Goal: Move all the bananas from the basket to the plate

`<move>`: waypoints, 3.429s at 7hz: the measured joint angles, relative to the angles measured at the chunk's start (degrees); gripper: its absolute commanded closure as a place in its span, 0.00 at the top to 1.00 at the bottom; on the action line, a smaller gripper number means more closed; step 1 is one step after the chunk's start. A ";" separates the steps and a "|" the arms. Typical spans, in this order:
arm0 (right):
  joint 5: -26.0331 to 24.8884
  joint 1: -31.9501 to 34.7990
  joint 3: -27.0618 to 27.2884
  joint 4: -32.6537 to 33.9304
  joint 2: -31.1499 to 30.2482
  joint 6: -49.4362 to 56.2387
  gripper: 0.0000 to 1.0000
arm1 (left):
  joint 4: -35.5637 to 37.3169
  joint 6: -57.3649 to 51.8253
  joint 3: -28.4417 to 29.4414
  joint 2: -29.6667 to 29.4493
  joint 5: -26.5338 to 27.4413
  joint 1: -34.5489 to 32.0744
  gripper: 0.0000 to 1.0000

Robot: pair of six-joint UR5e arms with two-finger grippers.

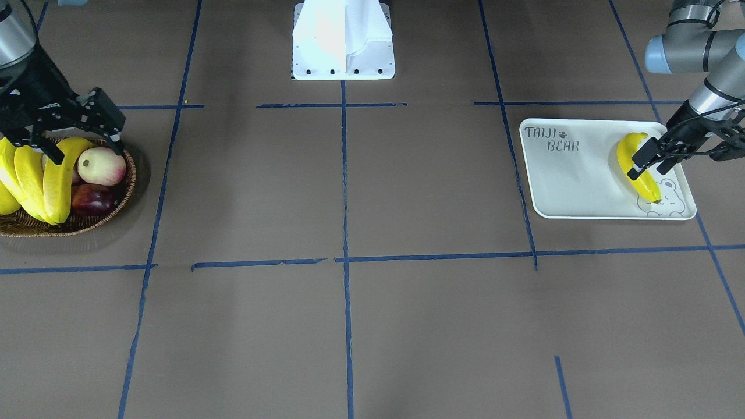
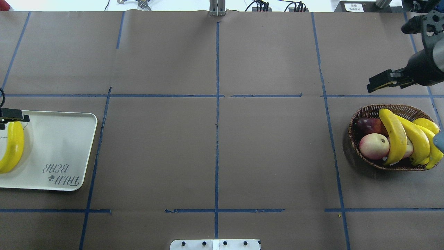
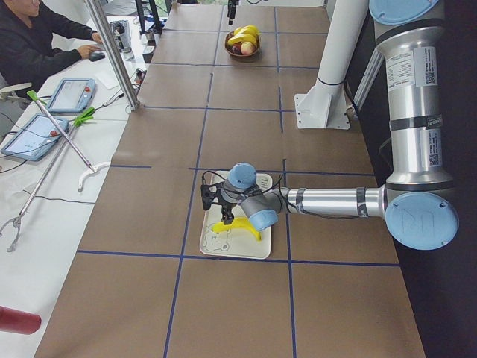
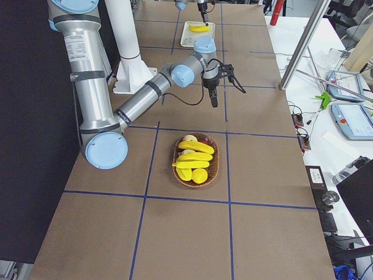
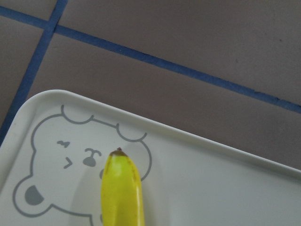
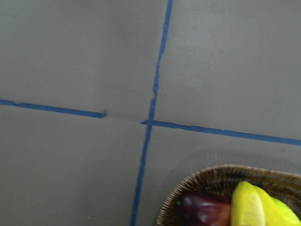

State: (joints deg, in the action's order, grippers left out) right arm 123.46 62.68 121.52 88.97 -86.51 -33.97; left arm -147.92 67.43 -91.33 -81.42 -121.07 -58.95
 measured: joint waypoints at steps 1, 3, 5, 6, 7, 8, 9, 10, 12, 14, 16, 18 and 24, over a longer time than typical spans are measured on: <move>3.55 3.37 -0.21 -0.04 -4.11 5.78 1.00 | 0.20 0.14 -0.99 -0.70 -0.53 -0.22 1.00; 8.75 6.74 -0.38 -0.14 -10.02 11.04 1.00 | 0.39 0.86 -1.75 -2.17 -1.70 -0.34 1.00; 9.47 6.41 -0.94 -1.30 -11.60 4.59 1.00 | 0.43 1.06 -1.25 -3.16 -1.94 -0.33 1.00; 9.19 4.92 -1.46 -3.08 -12.78 1.79 1.00 | 0.44 1.10 -1.06 -3.51 -1.96 -0.30 1.00; 8.61 2.81 -2.18 -6.35 -13.65 -1.82 1.00 | 0.46 1.12 -1.00 -3.80 -1.95 -0.29 1.00; 8.11 0.48 -3.39 -11.18 -14.68 -6.05 1.00 | 0.52 1.12 -0.94 -4.13 -1.92 -0.26 1.00; 7.83 -1.33 -5.39 -16.16 -15.78 -8.67 1.00 | 0.60 1.13 -0.84 -4.43 -1.90 -0.23 1.00; 7.57 -2.86 -7.67 -20.18 -16.44 -10.04 1.00 | 0.66 1.13 -0.76 -4.65 -1.89 -0.22 1.00; 6.99 -4.88 -9.68 -23.34 -16.71 -11.41 0.93 | 0.69 1.13 -0.46 -4.94 -1.89 -0.20 1.00; 4.33 -8.04 -9.87 -23.88 -16.20 -14.29 0.90 | 0.68 1.13 0.05 -5.13 -1.86 -0.20 1.00; 1.11 -10.79 -9.89 -24.22 -15.72 -16.71 0.77 | 0.62 1.13 0.47 -5.21 -1.81 -0.20 1.00; 0.38 -11.19 -9.69 -24.49 -15.70 -17.03 0.75 | 0.61 1.49 0.53 -5.45 -1.80 -0.20 1.00; 0.10 -10.87 -9.40 -24.55 -16.13 -16.91 0.01 | 0.59 3.15 0.58 -6.02 -1.84 -0.20 1.00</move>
State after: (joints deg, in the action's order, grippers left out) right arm 123.56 51.81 112.11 64.43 -102.65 -50.88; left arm -147.33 70.58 -90.75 -87.45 -122.91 -59.15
